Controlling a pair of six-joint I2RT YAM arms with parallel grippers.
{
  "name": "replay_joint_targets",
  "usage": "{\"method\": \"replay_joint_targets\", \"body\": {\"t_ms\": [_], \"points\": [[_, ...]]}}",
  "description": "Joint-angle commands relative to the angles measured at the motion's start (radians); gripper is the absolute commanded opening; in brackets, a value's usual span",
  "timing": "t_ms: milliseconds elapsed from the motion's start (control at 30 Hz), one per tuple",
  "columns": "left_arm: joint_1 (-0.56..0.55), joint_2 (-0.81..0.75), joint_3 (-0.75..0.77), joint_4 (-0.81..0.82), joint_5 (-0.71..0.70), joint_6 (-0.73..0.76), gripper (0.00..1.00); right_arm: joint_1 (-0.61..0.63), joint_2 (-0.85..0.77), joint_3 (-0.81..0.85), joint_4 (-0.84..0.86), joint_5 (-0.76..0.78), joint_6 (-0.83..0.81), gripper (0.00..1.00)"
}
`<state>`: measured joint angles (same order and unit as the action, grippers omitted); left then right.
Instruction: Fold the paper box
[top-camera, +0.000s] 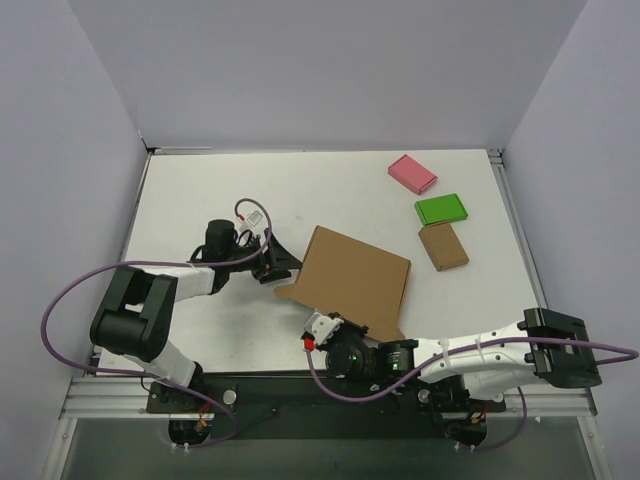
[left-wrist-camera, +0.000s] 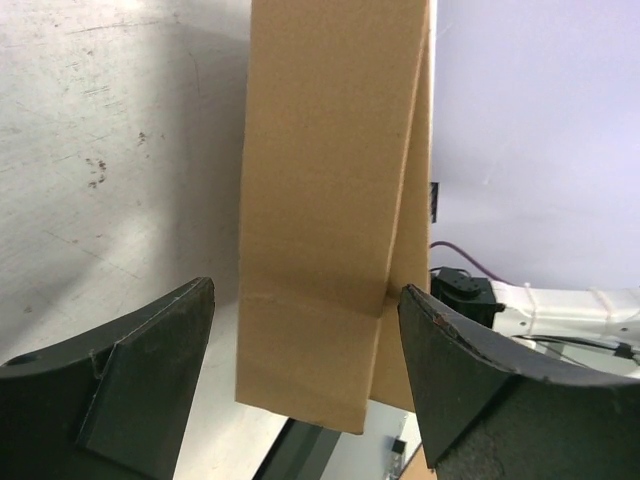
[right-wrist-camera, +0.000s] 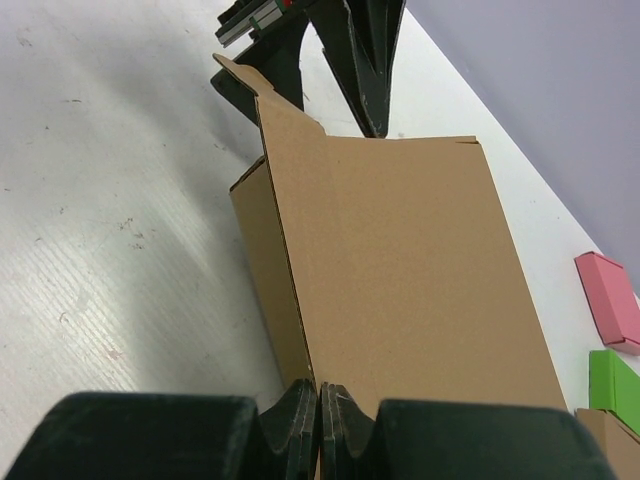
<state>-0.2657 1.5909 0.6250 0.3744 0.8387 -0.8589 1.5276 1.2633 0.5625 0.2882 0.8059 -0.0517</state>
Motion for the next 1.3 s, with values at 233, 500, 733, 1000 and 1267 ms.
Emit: {"method": "replay_joint_targets", "body": {"t_ms": [233, 500, 733, 1000, 1267], "points": [[-0.023, -0.025, -0.024, 0.274, 0.037, -0.151, 0.84, 0.011, -0.008, 0.013, 0.048, -0.007, 0.050, 0.00], [-0.043, -0.012, 0.008, 0.135, 0.014, -0.059, 0.86, 0.011, -0.012, 0.014, 0.051, -0.008, 0.046, 0.00], [-0.072, -0.005, 0.036, 0.032, -0.015, 0.006, 0.89, 0.011, -0.013, 0.016, 0.051, -0.011, 0.046, 0.00], [-0.089, 0.015, 0.039, 0.029, -0.013, 0.003, 0.89, 0.016, -0.018, 0.014, 0.058, -0.005, 0.038, 0.00], [-0.081, 0.004, 0.039, -0.081, -0.087, 0.055, 0.89, 0.019, -0.025, 0.010, 0.054, 0.003, 0.039, 0.00]]}}
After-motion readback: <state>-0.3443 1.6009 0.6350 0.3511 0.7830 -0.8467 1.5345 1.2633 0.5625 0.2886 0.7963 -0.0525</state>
